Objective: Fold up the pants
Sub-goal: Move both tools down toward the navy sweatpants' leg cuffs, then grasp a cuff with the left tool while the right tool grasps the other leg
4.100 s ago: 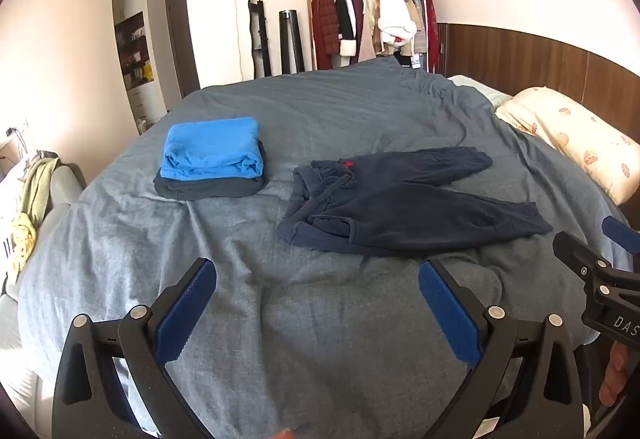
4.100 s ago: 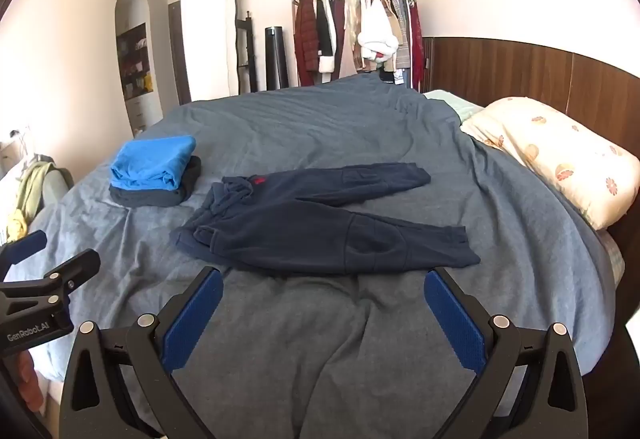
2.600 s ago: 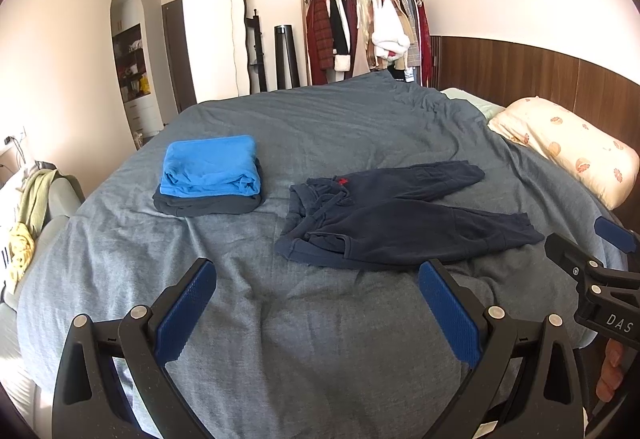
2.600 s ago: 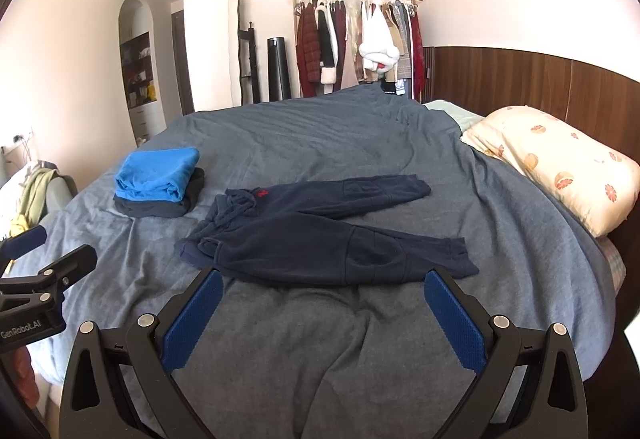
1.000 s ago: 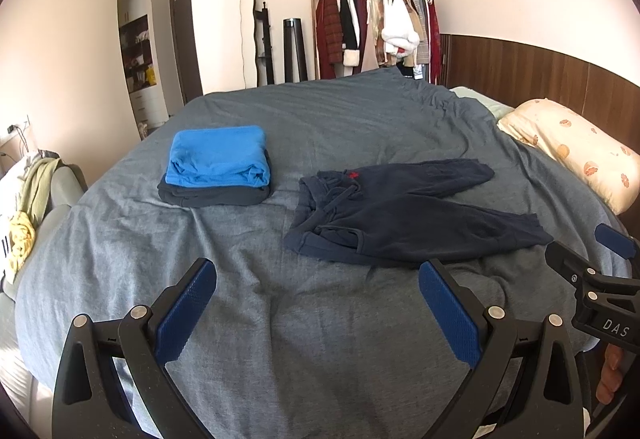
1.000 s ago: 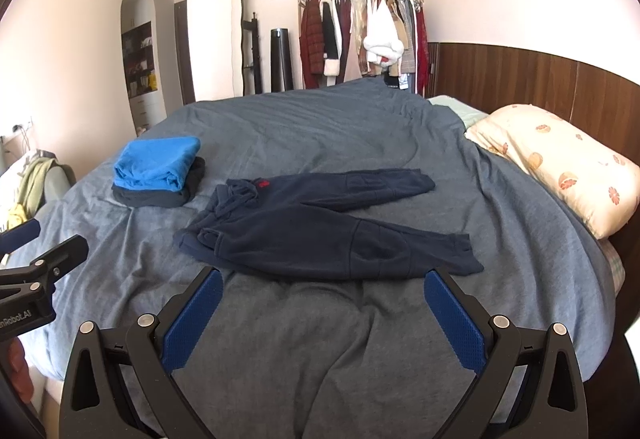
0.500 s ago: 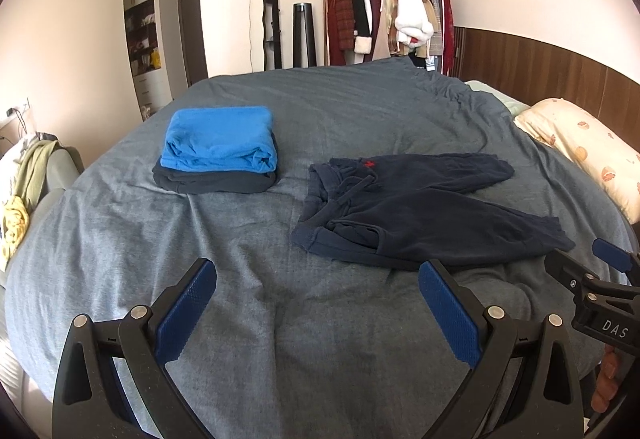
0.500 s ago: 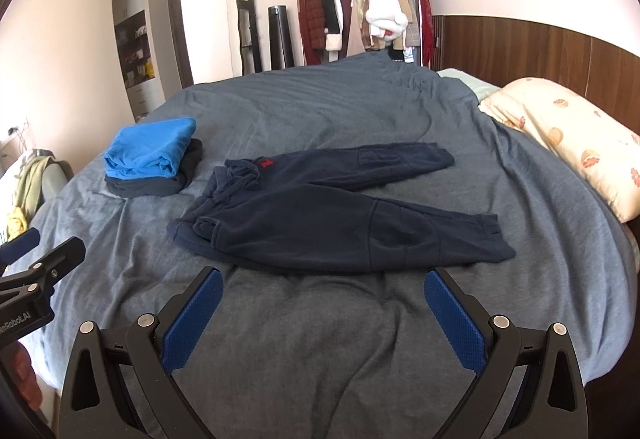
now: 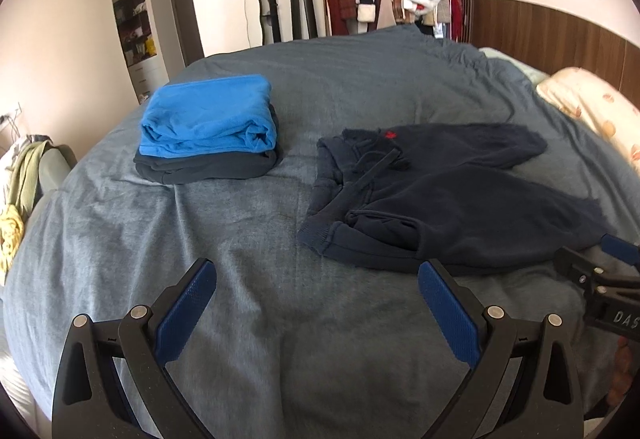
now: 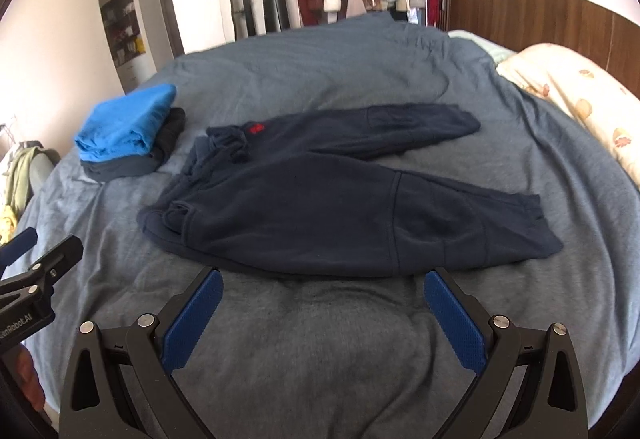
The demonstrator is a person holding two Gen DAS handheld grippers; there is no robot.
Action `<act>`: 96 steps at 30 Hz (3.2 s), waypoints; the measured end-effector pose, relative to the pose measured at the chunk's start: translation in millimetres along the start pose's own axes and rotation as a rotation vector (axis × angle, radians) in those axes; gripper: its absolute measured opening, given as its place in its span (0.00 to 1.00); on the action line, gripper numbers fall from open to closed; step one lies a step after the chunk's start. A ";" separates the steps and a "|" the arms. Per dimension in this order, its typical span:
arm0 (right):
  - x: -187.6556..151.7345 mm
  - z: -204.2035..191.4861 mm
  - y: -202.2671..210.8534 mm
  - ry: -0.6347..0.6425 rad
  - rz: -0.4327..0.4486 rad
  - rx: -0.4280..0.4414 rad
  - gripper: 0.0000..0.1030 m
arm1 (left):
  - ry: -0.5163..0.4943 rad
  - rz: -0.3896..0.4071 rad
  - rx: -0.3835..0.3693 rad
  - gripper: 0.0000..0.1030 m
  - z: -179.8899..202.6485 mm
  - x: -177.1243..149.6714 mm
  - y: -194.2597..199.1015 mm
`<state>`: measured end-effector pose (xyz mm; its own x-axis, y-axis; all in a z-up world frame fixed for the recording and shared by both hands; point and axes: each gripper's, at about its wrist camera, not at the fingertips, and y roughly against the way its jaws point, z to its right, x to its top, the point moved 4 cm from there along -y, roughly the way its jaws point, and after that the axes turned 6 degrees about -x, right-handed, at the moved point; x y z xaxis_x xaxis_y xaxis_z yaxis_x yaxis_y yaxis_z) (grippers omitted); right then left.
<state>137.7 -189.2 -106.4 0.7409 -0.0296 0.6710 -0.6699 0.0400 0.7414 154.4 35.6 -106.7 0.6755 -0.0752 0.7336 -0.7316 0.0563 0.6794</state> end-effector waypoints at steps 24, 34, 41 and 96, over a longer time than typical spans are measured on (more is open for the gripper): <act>48.2 20.5 -41.4 -0.160 -0.379 -0.076 0.95 | 0.083 -0.313 0.008 0.83 -10.7 55.3 -47.5; 25.1 32.2 -78.2 -0.285 -0.523 -0.091 0.81 | 0.144 -0.415 -0.033 0.70 -13.8 49.4 -97.5; 12.9 42.3 -93.6 -0.337 -0.571 -0.114 0.74 | 0.148 -0.495 -0.035 0.65 -14.1 33.6 -120.7; 175.3 70.2 -105.2 -0.229 -0.474 -0.087 0.13 | 0.231 -0.654 -0.048 0.30 -12.3 129.5 -140.1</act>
<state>334.6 -268.7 -66.1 0.9252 -0.2813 0.2547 -0.2504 0.0517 0.9668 345.4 30.2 -106.6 0.9823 0.1053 0.1548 -0.1668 0.1163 0.9791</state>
